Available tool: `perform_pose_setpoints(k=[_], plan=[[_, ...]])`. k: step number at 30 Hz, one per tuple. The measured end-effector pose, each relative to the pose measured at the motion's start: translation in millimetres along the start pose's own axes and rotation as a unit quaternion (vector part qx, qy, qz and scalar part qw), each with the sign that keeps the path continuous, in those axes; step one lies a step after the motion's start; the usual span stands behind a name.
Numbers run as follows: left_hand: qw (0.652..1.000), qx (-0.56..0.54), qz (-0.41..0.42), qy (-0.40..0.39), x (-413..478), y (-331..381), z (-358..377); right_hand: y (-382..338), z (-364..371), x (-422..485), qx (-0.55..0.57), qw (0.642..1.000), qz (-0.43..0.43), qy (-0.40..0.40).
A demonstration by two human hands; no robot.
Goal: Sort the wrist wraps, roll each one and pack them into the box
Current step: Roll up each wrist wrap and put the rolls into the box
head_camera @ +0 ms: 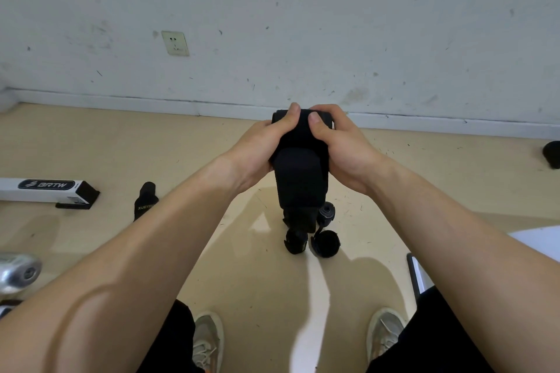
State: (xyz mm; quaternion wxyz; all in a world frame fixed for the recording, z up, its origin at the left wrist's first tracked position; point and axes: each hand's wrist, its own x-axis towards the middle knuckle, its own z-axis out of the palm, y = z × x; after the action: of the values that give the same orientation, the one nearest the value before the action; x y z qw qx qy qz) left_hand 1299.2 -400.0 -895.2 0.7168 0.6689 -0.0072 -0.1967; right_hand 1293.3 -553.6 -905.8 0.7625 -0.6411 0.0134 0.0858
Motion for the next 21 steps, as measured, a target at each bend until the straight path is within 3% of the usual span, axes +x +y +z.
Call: perform_pose_setpoints(k=[11,14,21], plan=[[0.998,-0.041,0.021,0.048,3.9,-5.0,7.9,1.4,0.7,-0.1,-0.058,0.995,0.085,-0.011],[0.998,-0.037,0.026,0.036,3.0,-4.8,10.5,-1.2,1.7,-2.3,-0.009,0.996,0.079,-0.038],[0.998,-0.060,0.003,-0.010,2.6,-10.3,12.8,3.0,-1.3,-2.1,0.010,0.998,0.057,-0.003]])
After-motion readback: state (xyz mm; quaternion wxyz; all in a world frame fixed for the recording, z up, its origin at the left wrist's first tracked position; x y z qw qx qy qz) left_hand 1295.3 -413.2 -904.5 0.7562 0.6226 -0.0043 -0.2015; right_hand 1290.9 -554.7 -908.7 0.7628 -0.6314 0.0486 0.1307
